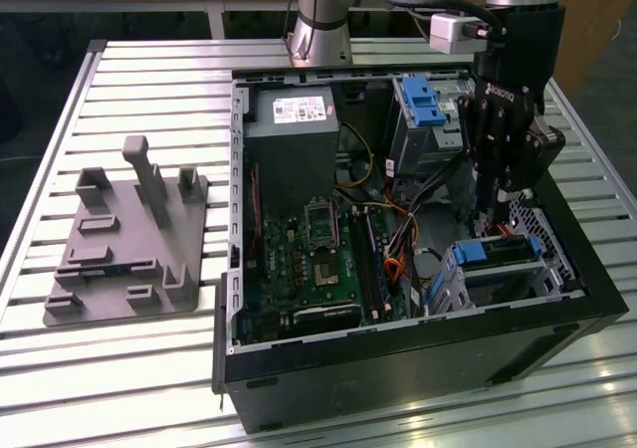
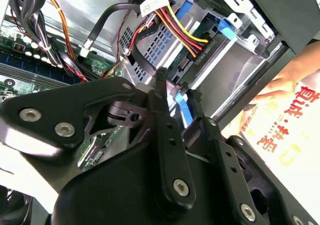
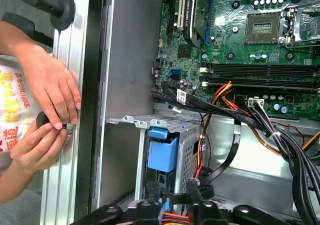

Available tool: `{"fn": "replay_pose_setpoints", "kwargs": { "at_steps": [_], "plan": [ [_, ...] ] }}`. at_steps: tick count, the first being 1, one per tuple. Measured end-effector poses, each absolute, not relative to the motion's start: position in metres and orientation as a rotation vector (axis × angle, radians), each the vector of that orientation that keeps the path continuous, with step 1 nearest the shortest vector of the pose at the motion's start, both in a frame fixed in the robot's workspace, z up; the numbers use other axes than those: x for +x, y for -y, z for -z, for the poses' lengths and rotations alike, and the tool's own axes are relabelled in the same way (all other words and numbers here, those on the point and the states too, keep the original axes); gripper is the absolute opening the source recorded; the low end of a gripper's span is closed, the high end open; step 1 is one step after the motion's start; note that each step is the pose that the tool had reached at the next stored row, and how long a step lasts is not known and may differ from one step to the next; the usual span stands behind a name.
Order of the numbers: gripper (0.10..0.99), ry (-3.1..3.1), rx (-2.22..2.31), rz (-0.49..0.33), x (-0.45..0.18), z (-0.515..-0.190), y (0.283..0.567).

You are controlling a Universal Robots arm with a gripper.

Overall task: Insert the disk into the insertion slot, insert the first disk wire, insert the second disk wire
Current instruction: 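Insert the second disk wire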

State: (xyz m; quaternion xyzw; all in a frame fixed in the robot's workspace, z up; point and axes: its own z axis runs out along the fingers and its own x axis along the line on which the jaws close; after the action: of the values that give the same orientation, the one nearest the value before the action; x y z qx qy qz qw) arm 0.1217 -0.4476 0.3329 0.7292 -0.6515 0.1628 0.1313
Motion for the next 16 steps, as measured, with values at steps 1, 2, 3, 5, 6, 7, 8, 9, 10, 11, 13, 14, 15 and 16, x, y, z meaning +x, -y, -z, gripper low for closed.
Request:
{"fn": "replay_pose_setpoints", "kwargs": {
  "at_steps": [1, 2, 3, 5, 6, 7, 8, 9, 10, 11, 13, 14, 15, 16],
  "plan": [
    [0.278, 1.892, 2.117, -0.473, 0.1217, -0.3329, 0.4477],
    [0.216, 1.892, 2.117, -0.473, 0.1216, -0.3329, 0.4479],
    [0.216, 1.892, 2.117, -0.473, 0.1217, -0.3329, 0.4481],
    [0.2, 1.892, 2.117, -0.473, 0.1217, -0.3329, 0.4484],
    [0.2, 1.892, 2.117, -0.473, 0.1217, -0.3329, 0.4486],
    [0.2, 1.892, 2.117, -0.473, 0.1216, -0.3329, 0.4488],
    [0.2, 1.892, 2.117, -0.473, 0.1217, -0.3329, 0.449],
    [0.2, 1.892, 2.117, -0.473, 0.1217, -0.3329, 0.4493],
    [0.2, 1.892, 2.117, -0.473, 0.1217, -0.3329, 0.4495],
    [0.2, 1.892, 2.117, -0.473, 0.1217, -0.3329, 0.4498],
    [0.196, 1.892, 2.117, -0.473, 0.1217, -0.3329, 0.4504],
    [0.196, 1.892, 2.117, -0.473, 0.1217, -0.3329, 0.4506],
    [0.196, 1.892, 2.117, -0.473, 0.1217, -0.3329, 0.4506],
    [0.196, 1.892, 2.117, -0.473, 0.1217, -0.3329, 0.4506]
  ]
}}
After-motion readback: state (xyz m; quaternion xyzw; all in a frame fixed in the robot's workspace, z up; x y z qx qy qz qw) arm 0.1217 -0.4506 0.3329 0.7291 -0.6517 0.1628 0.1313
